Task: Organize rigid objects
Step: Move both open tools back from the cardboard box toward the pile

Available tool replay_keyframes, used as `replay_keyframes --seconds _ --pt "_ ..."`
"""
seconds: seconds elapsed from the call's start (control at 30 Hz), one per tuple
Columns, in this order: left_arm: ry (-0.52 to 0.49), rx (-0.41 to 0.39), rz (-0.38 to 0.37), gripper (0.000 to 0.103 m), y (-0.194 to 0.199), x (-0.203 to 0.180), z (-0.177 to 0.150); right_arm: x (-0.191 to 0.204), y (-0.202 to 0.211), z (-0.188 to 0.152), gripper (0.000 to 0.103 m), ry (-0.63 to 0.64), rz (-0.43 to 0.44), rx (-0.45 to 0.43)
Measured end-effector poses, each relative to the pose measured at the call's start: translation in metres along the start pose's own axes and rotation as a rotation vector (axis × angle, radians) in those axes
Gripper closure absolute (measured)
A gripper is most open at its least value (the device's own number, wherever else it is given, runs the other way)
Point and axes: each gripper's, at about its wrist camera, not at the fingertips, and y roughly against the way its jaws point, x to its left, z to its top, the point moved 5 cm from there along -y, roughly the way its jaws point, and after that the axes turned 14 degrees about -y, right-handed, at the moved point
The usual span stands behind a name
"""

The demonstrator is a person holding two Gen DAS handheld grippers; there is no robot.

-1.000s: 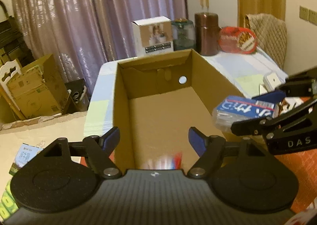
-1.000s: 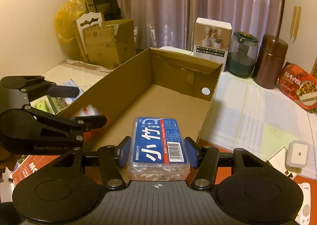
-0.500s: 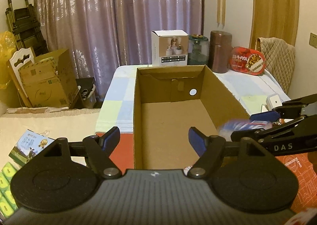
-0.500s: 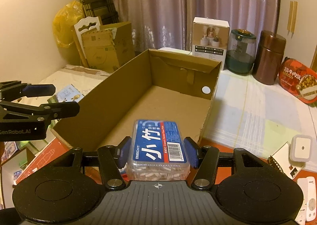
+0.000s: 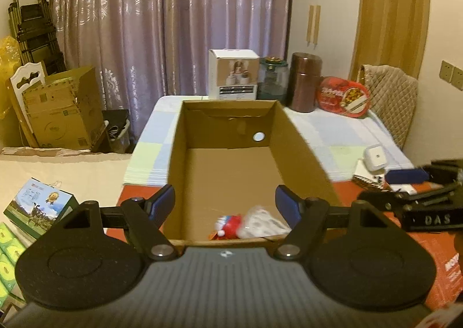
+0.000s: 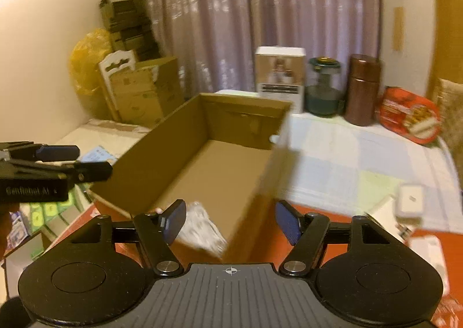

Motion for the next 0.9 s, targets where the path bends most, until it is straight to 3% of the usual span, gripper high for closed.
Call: replay_keyframes --seconds 0.23,0.5,0.9 --pt "-0.002 -0.024 -0.052 0.03 0.027 -0.04 0.009 -0.041 0.063 -0.025 0.037 -0.115 -0.085 -0.053" --pt "-0.031 -0.056 -0.15 0.03 0.049 -0.106 0.023 -0.108 0.134 -0.048 0.036 -0.214 -0.251 -0.102" --pt "-0.091 -0.032 -0.241 0.028 0.031 -0.192 0.029 -0.192 0.217 -0.047 0.035 -0.371 -0.447 -0.234"
